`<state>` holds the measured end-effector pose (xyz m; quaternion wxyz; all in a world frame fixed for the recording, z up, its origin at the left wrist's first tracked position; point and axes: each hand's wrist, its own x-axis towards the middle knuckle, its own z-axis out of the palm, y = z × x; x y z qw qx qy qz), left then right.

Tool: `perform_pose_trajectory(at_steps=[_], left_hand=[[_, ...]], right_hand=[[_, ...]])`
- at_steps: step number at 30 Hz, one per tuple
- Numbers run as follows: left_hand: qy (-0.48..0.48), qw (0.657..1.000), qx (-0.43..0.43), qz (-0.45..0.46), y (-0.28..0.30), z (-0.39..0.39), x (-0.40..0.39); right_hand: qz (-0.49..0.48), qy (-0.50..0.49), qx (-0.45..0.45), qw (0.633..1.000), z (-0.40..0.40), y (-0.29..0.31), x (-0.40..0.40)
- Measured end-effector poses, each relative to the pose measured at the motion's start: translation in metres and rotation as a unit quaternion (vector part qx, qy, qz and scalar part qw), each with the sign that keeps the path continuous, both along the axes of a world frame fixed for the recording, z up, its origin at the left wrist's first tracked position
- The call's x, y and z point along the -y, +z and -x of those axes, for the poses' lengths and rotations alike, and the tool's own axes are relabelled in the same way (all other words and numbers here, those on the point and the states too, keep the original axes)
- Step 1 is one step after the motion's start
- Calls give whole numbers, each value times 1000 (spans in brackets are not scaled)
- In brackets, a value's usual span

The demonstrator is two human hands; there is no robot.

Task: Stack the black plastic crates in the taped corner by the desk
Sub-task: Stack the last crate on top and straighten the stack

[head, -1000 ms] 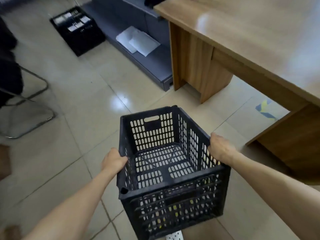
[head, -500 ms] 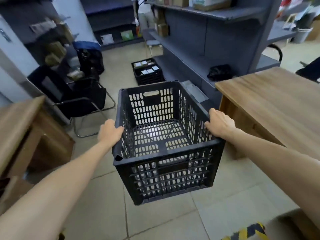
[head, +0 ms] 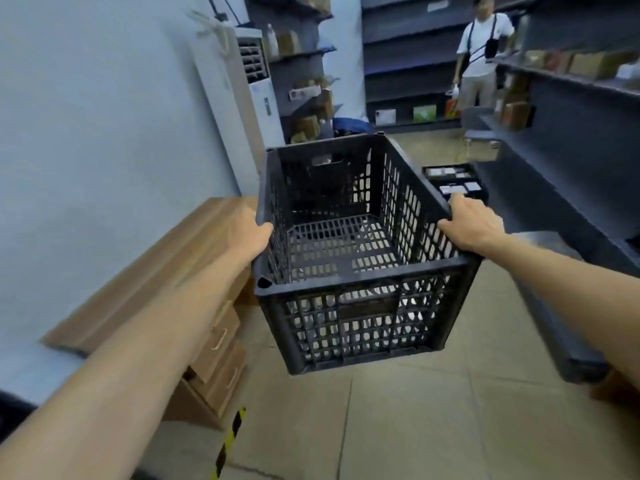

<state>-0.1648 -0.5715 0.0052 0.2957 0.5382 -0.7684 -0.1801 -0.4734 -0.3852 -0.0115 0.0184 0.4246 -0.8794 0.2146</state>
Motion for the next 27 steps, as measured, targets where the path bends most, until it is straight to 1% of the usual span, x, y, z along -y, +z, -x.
perform_pose_trajectory(at_steps=[4, 7, 13, 17, 21, 24, 27], left_hand=[[103, 994, 36, 11, 14, -77, 26], [195, 978, 64, 31, 17, -135, 33], [325, 944, 54, 20, 19, -239, 17], [410, 910, 57, 16, 18, -309, -11], [483, 873, 69, 21, 17, -381, -49], [534, 842, 74, 12, 19, -441, -72], [564, 822, 81, -3, 18, -505, -88]], right_hand=[[6, 88, 0, 996, -50, 11, 79], [4, 168, 9, 986, -91, 14, 133], [6, 307, 6, 952, -183, 18, 218], [9, 404, 3, 915, -261, 19, 260], [5, 488, 0, 873, -353, 15, 283], [8, 537, 5, 843, -429, 12, 296], [-1, 578, 7, 816, -506, 3, 307]])
